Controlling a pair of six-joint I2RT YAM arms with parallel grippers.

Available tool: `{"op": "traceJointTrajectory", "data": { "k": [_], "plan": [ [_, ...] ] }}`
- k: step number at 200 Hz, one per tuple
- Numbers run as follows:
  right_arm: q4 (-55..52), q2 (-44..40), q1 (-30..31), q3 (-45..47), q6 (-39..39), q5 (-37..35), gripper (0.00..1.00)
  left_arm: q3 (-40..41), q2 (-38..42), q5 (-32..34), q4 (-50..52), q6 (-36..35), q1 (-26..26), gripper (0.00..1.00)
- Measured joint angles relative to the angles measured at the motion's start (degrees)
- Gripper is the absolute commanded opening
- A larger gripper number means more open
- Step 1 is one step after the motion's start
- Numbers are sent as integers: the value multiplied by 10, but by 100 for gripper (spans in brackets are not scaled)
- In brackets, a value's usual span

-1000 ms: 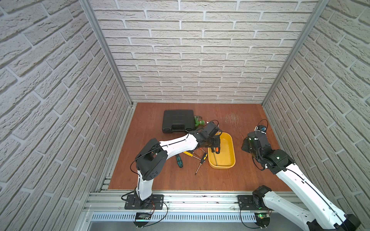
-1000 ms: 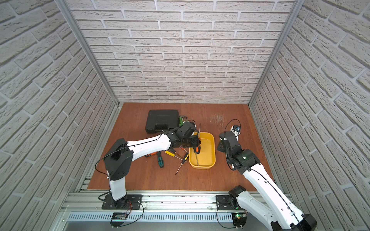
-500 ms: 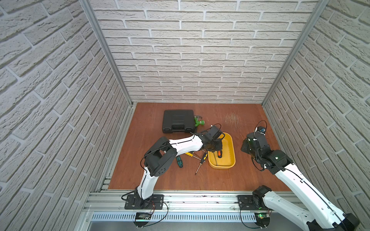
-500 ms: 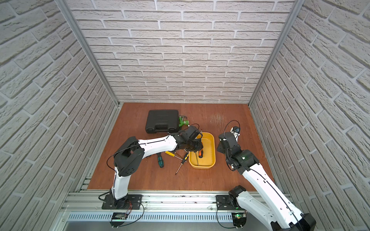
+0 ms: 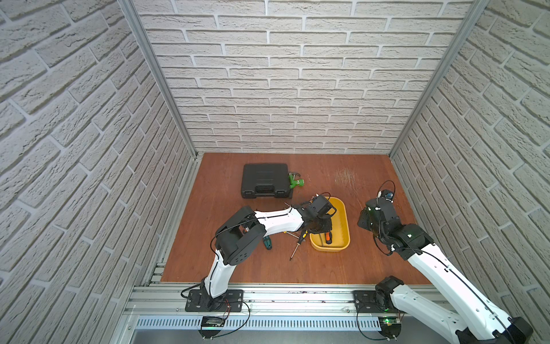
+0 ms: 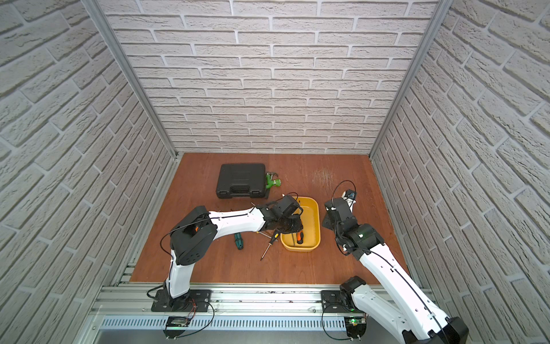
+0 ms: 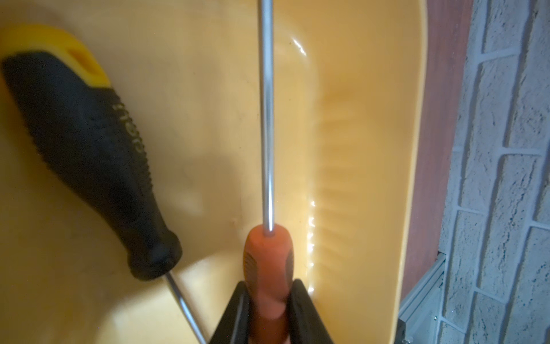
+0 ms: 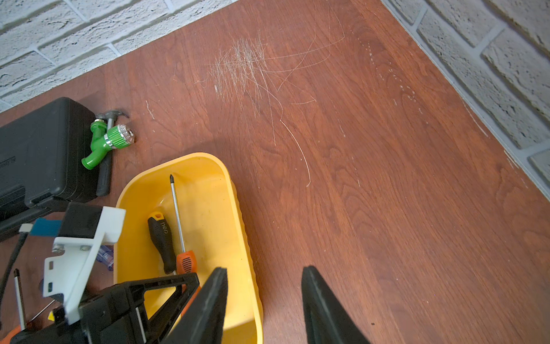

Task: Put the screwdriver on the desktop into the storage box
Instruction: Place the screwdriver in the storage box.

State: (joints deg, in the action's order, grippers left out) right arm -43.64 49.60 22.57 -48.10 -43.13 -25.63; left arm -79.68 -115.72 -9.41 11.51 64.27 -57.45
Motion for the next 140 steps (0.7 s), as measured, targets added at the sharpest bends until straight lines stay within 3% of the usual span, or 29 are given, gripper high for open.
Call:
{"op": "traceJointTrajectory", "data": {
  "k": [19, 56, 74, 97, 140],
  "plan": [
    [0, -1, 0, 0, 0, 0, 46, 2, 0, 0, -2, 1, 0, 0],
    [0, -6, -1, 0, 0, 1, 46, 5, 2, 2, -6, -3, 0, 38],
    [2, -10, -1, 0, -2, 3, 47, 6, 7, 5, -8, -7, -2, 48],
    [2, -15, -1, 0, -2, 6, 47, 6, 24, 12, -9, -17, -3, 55],
    [7, -17, -1, 0, -2, 14, 47, 6, 46, 19, -8, -33, -5, 55]
  ]
}}
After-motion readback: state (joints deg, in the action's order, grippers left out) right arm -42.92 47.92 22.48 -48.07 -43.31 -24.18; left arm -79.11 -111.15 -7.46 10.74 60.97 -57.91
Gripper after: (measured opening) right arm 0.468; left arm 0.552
